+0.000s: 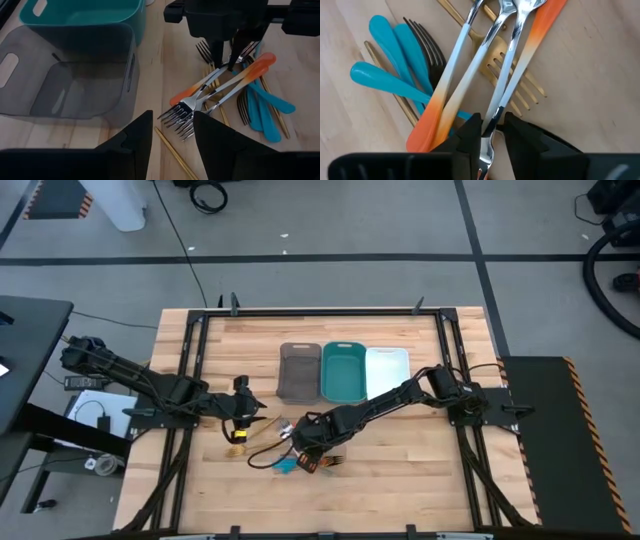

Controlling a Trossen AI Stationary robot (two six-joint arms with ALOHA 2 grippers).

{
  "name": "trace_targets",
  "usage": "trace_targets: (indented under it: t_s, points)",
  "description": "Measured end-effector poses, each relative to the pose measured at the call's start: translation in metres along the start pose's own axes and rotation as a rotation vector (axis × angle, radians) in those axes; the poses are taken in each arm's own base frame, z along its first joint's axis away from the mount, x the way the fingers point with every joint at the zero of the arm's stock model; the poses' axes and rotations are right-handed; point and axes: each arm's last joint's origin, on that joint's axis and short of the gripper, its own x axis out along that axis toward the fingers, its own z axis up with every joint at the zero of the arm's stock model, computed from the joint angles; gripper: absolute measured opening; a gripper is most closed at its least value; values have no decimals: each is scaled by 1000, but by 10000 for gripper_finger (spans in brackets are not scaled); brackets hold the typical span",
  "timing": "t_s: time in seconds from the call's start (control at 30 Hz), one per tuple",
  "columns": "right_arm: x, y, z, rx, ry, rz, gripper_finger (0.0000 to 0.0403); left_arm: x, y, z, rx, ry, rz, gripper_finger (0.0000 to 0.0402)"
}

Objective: Sort silverware by color (type)
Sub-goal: Put the orange fork into the white bin

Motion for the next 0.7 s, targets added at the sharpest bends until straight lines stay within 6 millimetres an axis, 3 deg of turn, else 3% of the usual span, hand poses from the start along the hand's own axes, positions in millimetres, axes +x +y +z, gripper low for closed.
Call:
trace_targets:
  t_s: [0.7]
  points:
    - [-8,-4,3,6,14,-9,83,0,0,0,0,0,0,151]
